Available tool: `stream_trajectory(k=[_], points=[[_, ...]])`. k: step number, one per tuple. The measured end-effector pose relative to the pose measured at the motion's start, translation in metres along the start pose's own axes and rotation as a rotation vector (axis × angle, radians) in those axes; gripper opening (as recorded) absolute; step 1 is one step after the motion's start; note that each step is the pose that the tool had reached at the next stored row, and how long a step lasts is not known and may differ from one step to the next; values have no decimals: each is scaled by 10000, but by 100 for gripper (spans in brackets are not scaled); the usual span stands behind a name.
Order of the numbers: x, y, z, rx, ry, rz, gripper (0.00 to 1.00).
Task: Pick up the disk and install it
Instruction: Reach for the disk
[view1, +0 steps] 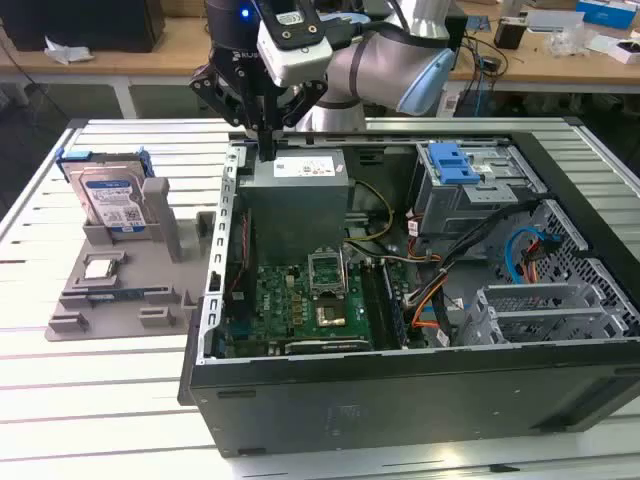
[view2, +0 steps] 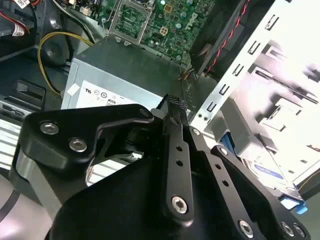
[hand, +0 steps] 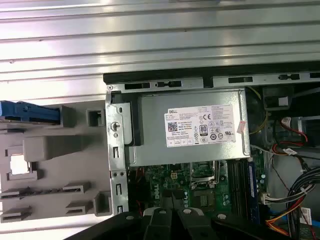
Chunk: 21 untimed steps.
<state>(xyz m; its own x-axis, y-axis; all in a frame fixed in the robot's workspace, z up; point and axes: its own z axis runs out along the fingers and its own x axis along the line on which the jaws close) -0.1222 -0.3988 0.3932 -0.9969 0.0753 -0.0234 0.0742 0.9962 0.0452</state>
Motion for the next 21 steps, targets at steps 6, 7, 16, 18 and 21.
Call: stream_trajectory(k=[6, 7, 16, 18, 21], points=[[102, -8, -3, 1, 1, 0, 10], [114, -9, -3, 0, 0, -2, 10], [248, -19, -7, 1, 1, 0, 10], [282, -21, -8, 1, 1, -1, 10], [389, -29, -11, 1, 1, 0, 10]])
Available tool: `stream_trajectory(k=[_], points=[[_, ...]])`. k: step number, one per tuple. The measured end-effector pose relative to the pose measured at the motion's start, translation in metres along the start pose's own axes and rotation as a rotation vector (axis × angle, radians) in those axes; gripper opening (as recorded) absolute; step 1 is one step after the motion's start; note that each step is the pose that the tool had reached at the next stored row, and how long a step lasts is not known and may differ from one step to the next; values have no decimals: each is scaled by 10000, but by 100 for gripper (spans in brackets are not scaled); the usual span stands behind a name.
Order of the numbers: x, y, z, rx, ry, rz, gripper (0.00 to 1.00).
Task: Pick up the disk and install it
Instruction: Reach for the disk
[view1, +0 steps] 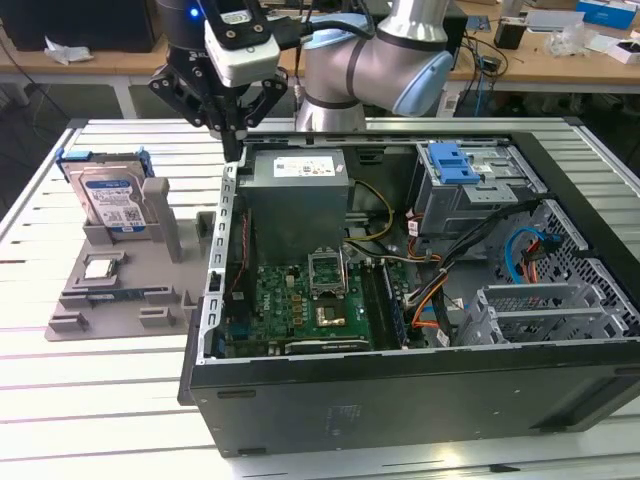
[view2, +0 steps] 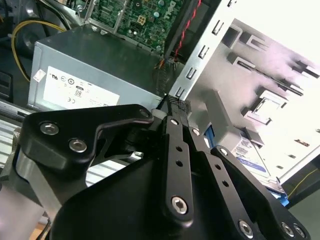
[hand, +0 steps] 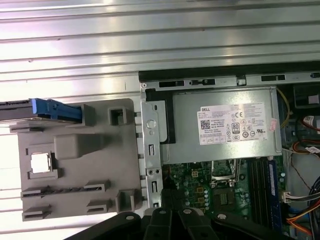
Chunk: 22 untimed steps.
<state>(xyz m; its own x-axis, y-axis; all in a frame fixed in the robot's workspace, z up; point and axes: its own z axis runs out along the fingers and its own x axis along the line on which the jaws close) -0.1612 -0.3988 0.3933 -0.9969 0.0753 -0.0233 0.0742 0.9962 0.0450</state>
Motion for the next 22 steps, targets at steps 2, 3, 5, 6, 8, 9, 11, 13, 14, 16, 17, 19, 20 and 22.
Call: stream_trajectory(k=[2, 3, 5, 6, 8, 9, 11, 13, 14, 16, 17, 19, 20, 22], points=[[37, -3, -1, -1, 0, 0, 10], [56, -4, -1, -1, 0, -1, 10], [100, -8, -3, 0, 0, -1, 10], [121, -9, -3, -1, 0, -1, 10], [210, -16, -5, -1, 0, 0, 10], [234, -17, -6, -1, 0, 0, 10], [286, -22, -7, -1, 0, -2, 10], [322, -24, -8, 0, 0, 0, 10], [348, -26, -9, 0, 0, 0, 10], [431, -32, -12, 0, 1, -1, 10], [471, -35, -12, -1, 0, -1, 10], [522, -39, -14, -1, 0, 0, 10], [547, -41, -14, -1, -1, 1, 10], [588, -44, -16, 0, 1, -1, 10]])
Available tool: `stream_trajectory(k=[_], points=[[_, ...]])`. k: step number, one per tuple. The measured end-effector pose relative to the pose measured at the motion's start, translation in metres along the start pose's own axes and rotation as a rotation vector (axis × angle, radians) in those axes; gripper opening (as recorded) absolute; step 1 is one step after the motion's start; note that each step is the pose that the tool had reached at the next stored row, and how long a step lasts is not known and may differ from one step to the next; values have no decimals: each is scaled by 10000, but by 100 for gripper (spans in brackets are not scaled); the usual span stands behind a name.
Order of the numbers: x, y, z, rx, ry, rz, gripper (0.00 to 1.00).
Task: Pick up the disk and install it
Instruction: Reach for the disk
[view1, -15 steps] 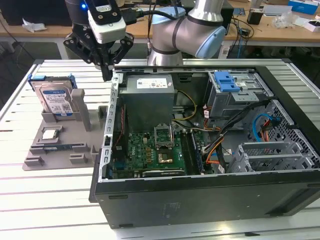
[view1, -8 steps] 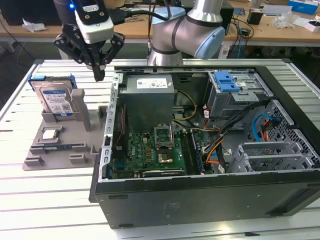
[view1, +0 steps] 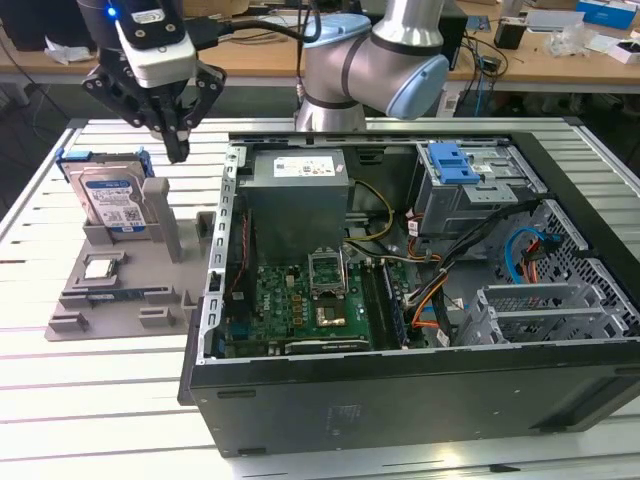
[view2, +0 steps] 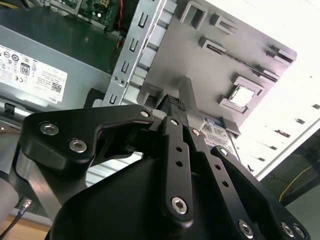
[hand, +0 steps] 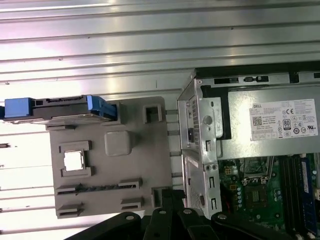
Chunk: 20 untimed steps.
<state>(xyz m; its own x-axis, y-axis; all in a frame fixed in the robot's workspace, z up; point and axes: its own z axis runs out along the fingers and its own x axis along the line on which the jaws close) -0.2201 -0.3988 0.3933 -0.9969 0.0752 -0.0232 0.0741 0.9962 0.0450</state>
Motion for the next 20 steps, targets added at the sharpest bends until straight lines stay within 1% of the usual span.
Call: stream_trajectory(k=[6, 11, 13, 16, 18, 20], points=[[118, -9, -3, -1, -1, 1, 10], [247, -18, -6, -1, -1, 0, 10], [328, -24, -8, 0, 0, 1, 10], [394, -29, -10, -1, -1, 1, 10], [478, -35, -12, -1, -1, 0, 10], [531, -39, -14, 0, -1, 0, 10]])
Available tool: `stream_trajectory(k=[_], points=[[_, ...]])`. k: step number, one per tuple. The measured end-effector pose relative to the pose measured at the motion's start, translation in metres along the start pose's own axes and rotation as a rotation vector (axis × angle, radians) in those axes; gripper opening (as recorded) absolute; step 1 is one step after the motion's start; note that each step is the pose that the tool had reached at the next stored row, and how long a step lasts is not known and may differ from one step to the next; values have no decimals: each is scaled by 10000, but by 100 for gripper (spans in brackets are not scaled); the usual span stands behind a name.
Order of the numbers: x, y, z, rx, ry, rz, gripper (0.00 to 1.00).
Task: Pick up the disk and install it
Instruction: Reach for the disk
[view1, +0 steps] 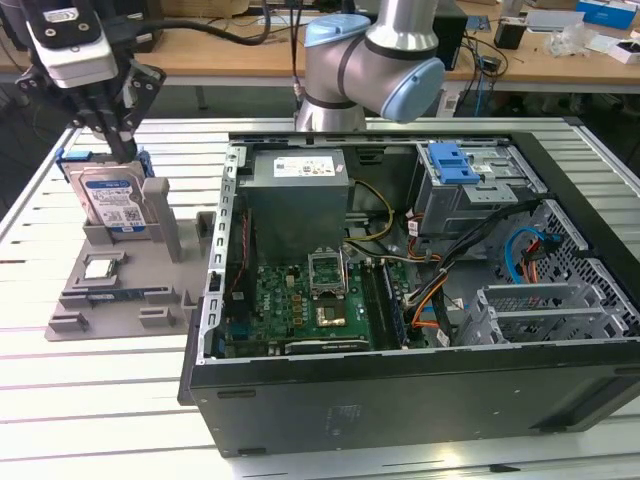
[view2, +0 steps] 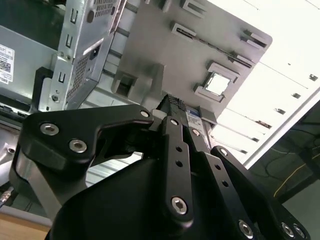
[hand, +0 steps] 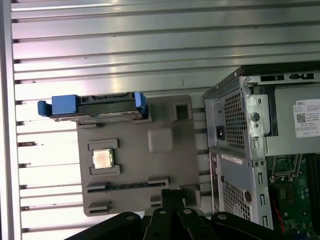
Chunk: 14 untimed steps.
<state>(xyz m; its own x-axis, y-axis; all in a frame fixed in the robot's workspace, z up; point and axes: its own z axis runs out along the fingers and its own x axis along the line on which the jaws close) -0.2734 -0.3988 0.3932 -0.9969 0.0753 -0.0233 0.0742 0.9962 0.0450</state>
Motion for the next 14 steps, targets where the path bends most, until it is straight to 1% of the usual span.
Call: stream_trajectory(k=[1, 5, 8, 14], points=[[39, -3, -1, 0, 0, 1, 10], [143, -10, -3, -1, -1, 0, 10], [252, -16, -6, 0, 1, 1, 10], [378, -24, -9, 0, 0, 0, 10]])
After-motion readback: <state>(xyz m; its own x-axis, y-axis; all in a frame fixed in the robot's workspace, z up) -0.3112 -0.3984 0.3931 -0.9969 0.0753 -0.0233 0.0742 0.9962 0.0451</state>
